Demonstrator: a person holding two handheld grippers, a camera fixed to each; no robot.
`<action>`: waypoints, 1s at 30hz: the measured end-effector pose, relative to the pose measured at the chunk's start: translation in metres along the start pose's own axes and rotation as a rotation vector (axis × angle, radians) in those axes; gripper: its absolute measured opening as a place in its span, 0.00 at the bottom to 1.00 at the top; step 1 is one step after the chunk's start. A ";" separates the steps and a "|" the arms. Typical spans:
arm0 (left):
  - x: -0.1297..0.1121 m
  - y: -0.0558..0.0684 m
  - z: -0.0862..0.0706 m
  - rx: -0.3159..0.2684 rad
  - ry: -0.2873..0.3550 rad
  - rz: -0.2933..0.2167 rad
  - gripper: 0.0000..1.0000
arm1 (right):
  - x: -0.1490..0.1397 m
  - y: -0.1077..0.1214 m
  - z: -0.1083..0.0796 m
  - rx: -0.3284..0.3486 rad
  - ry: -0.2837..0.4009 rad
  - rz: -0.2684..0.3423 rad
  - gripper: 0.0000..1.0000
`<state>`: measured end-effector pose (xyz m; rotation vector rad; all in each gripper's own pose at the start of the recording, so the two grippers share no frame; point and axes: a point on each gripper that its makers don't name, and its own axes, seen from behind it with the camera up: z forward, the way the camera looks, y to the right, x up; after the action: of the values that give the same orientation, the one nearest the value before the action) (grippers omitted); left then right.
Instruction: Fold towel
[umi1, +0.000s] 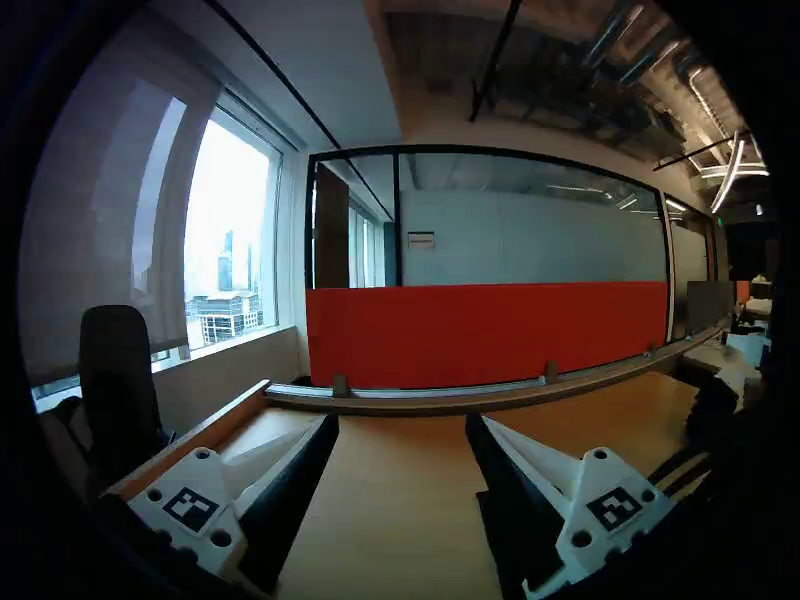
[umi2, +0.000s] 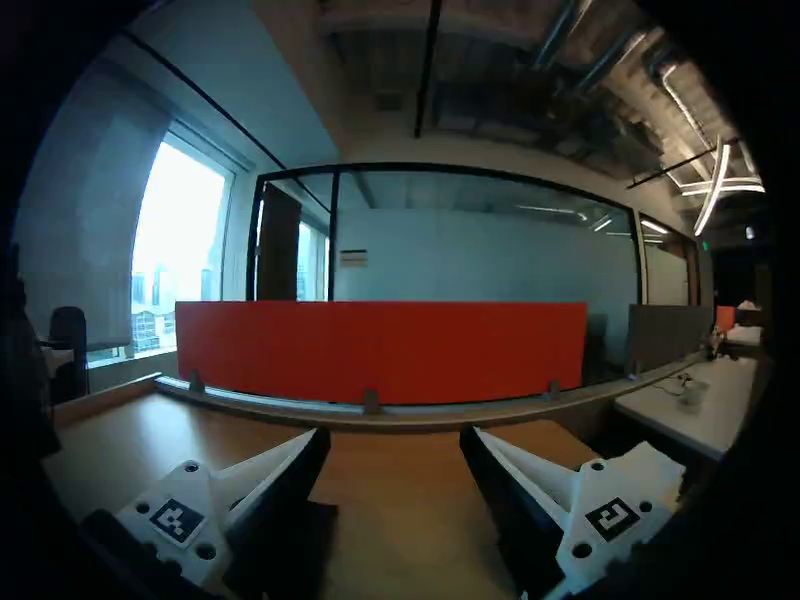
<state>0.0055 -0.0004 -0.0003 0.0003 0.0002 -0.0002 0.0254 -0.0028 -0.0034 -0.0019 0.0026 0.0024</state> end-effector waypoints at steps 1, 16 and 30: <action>0.005 0.000 0.000 0.000 0.000 0.000 0.94 | 0.006 0.000 -0.001 -0.001 0.001 0.001 1.00; 0.023 0.022 -0.001 -0.110 -0.077 0.044 0.94 | 0.023 -0.017 0.004 0.076 -0.075 -0.052 1.00; -0.002 0.062 -0.005 -0.334 -0.180 0.094 0.94 | -0.004 -0.076 -0.010 0.394 -0.223 -0.193 1.00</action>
<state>0.0035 0.0617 -0.0050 -0.3339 -0.1793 0.0938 0.0215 -0.0787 -0.0131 0.3921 -0.2200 -0.1905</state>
